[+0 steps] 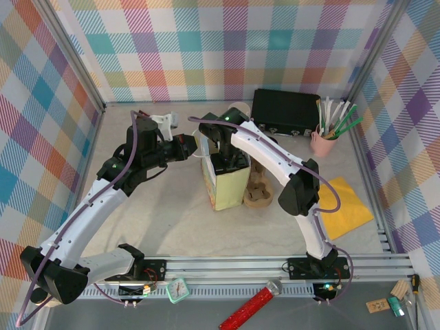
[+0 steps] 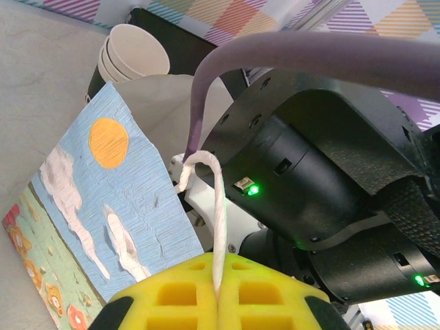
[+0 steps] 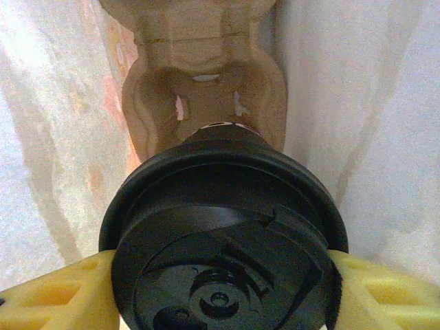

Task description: Pack the takeout coffee

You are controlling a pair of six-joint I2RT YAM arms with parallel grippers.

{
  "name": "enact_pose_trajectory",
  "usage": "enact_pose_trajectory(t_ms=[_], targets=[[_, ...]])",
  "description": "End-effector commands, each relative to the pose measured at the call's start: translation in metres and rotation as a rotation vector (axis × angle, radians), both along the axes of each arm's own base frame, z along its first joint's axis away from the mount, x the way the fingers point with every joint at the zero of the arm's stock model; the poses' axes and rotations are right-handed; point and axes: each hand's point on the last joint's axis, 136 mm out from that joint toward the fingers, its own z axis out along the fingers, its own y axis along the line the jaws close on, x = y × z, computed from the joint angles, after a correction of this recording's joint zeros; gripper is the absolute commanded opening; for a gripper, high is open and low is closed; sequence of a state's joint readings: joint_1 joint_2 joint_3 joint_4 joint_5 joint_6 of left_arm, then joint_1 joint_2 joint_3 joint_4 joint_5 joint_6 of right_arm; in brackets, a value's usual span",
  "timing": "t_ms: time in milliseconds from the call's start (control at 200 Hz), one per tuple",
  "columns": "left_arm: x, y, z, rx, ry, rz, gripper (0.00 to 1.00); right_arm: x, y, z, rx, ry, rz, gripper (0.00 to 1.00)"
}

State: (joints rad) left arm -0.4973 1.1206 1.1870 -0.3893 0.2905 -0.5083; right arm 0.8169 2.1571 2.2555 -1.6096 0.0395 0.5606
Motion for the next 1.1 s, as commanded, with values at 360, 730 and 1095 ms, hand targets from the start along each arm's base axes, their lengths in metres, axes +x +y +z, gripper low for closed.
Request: enact_pose_trajectory(t_ms=[360, 730, 1095], targets=[[-0.0038, -0.0032, 0.0049, -0.011, -0.011, -0.009, 0.0, -0.0096, -0.008, 0.0094, 0.018, 0.026, -0.013, 0.64], [-0.0036, -0.0034, 0.0059, -0.013, -0.012, -0.01, 0.0, -0.0081, -0.006, 0.0077, 0.023, 0.024, -0.01, 0.64], [-0.0038, -0.0043, 0.0055, -0.013, -0.01, -0.015, 0.0, -0.0018, -0.0031, 0.0132, 0.029, -0.002, -0.007, 0.64]])
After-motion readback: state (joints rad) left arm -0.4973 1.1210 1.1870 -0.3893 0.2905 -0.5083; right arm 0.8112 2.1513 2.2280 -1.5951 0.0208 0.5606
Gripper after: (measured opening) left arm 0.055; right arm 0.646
